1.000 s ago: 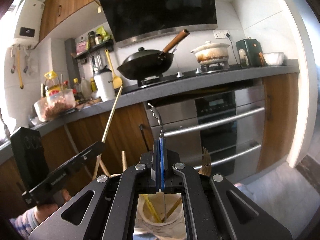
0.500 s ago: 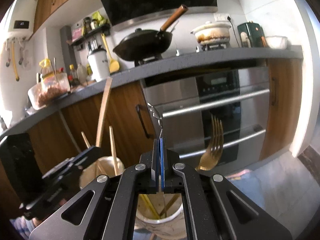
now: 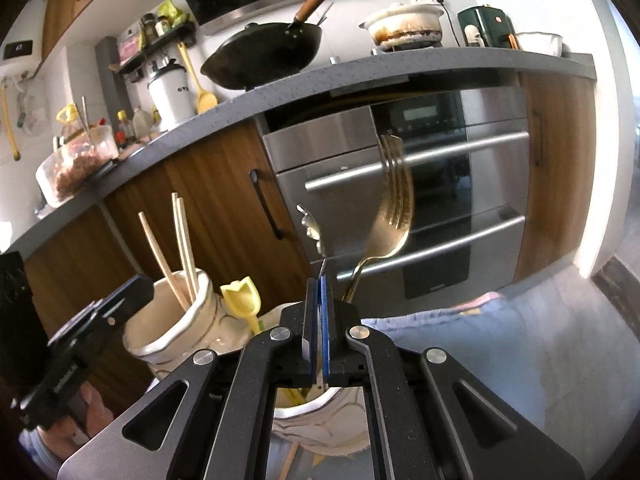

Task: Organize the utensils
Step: 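Drop the chopstick into the tall pot with the left tool while the right drops the spoon, then grasp a wooden chopstick with the left tool while the right grasps the silver fork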

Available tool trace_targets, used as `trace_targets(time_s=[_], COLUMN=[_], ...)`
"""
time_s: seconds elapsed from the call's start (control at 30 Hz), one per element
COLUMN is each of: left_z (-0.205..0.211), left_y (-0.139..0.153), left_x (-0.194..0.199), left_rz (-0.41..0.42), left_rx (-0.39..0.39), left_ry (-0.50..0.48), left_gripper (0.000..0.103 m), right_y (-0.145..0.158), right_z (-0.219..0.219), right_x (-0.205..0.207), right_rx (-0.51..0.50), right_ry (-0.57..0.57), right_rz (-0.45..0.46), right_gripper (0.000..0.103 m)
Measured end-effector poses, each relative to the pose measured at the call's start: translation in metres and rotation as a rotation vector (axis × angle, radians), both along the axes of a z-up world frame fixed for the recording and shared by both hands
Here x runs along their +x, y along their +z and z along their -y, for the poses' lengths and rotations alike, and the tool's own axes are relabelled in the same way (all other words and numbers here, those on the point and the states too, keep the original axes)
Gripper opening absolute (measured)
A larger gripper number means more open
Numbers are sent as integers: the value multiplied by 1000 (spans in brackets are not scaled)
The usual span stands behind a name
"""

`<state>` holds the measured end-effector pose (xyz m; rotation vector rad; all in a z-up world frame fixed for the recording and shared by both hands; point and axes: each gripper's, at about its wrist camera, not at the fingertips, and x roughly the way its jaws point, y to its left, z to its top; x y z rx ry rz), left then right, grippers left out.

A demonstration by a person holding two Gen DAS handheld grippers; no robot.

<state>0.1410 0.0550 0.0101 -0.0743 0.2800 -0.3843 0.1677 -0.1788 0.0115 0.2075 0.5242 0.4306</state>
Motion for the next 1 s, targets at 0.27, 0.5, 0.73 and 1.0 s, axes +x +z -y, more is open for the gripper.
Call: trace_targets(time_s=[0.27, 0.5, 0.73, 1.0], left_z=[5, 4, 0, 3], left_y=[12, 22, 30, 31], left_x=[-15, -30, -52, -75], left_rz=[8, 7, 13, 7], left_rx=[87, 83, 76, 99], left_ry=[37, 44, 61, 57], left_gripper=[30, 60, 89, 95], right_y=[7, 6, 15, 14], right_z=[8, 25, 34, 39], right_x=[-35, -62, -88, -108], right_rx=[-25, -55, -76, -106], right_ry=[-4, -52, -73, -98], right_rz=[38, 36, 81, 81], right_gripper=[40, 73, 96, 98])
